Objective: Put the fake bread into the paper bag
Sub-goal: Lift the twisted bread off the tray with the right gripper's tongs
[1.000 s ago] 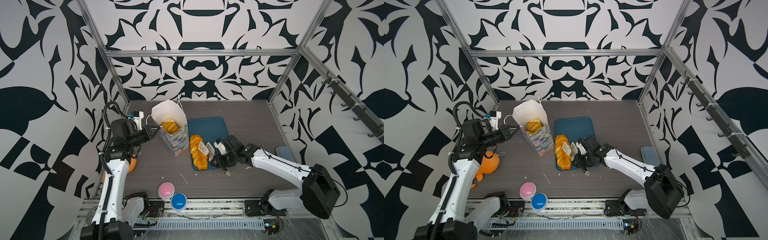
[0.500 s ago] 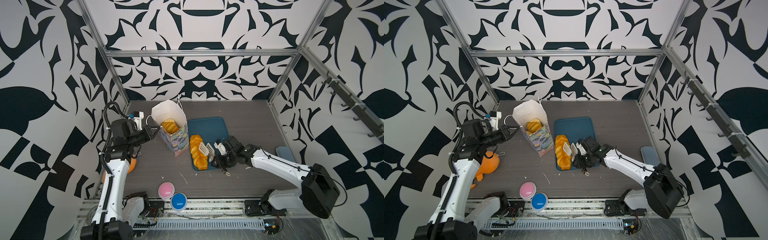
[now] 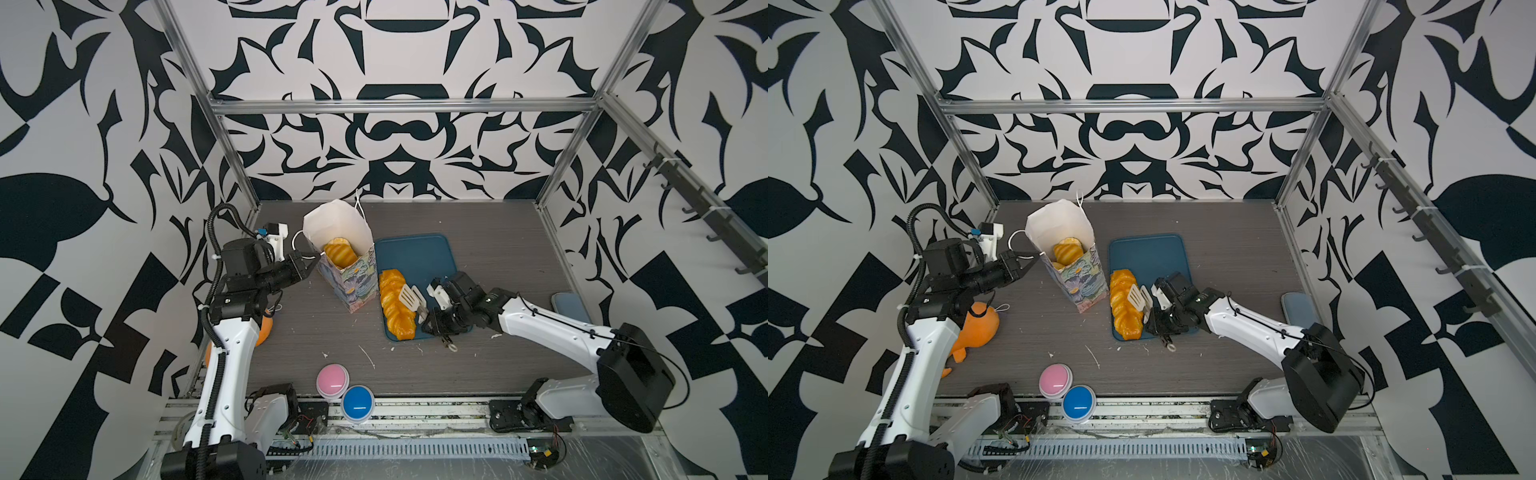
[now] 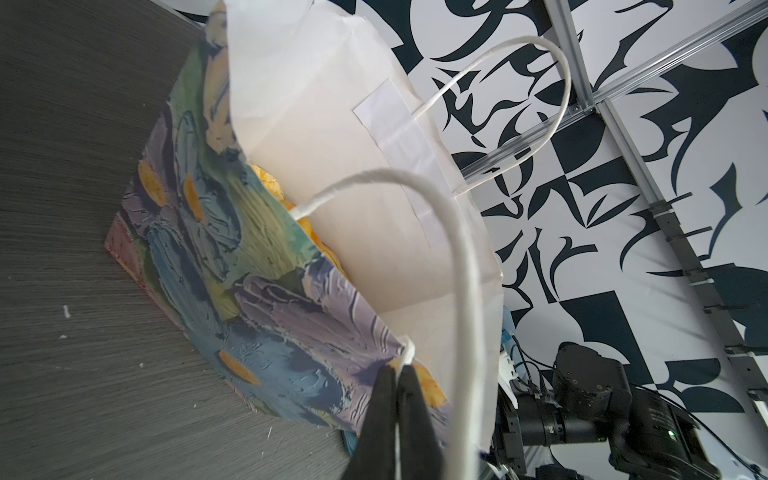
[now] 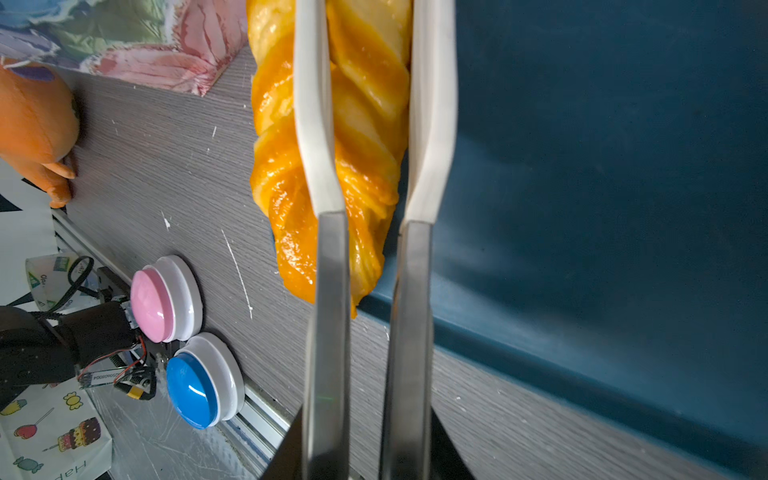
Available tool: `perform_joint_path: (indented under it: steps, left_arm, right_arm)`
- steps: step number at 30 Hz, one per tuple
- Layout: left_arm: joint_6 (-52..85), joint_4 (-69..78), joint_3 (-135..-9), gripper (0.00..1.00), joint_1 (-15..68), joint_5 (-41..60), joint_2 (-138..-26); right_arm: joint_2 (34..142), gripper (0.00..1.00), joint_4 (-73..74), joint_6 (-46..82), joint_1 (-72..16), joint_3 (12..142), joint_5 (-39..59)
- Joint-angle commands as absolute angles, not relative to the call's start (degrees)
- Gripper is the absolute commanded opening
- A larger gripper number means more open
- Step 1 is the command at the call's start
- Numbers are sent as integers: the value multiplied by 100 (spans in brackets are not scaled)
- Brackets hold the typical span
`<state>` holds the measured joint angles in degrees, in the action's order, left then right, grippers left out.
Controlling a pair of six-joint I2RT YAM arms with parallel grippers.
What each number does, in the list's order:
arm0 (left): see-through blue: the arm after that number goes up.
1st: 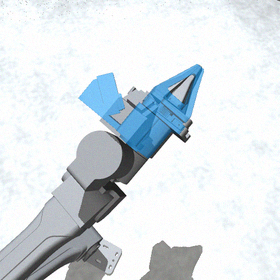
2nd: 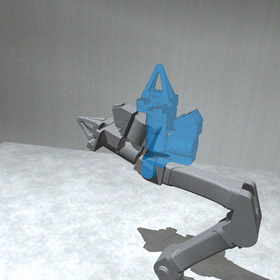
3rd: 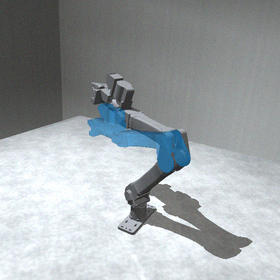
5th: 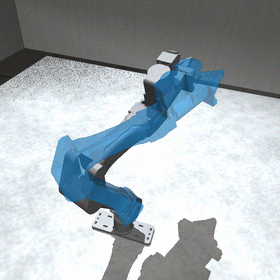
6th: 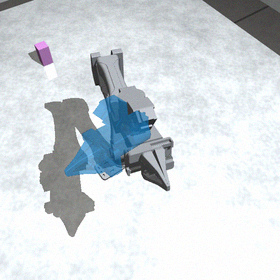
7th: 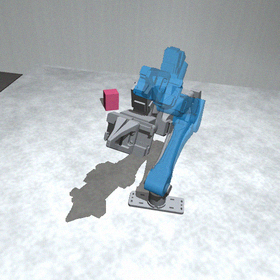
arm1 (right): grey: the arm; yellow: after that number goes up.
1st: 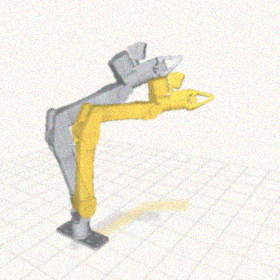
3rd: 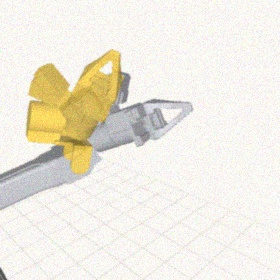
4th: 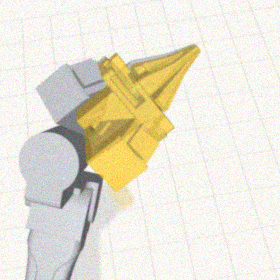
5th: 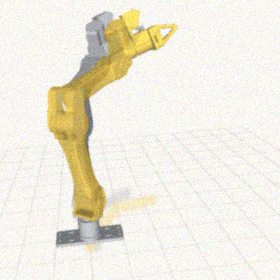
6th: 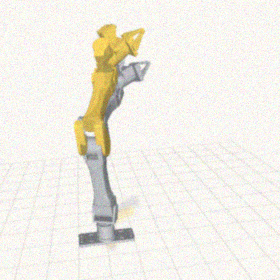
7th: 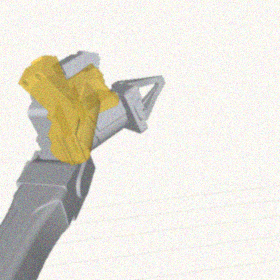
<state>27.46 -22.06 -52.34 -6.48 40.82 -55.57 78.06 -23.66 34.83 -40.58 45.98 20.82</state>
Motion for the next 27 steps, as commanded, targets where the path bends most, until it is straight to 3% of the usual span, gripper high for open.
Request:
perform_joint_path:
  steps: [1,27]
  left_arm:
    - [2758,-2218,-5177,0,-672,4157,-5524]
    - [2756,-2246,-5217,0,-668,4158,-5519]
  right_arm:
    - [7693,31,-2132,3480,-4083,4664,2172]
    - [6955,25,-3182,2854,-3874,5477,1600]
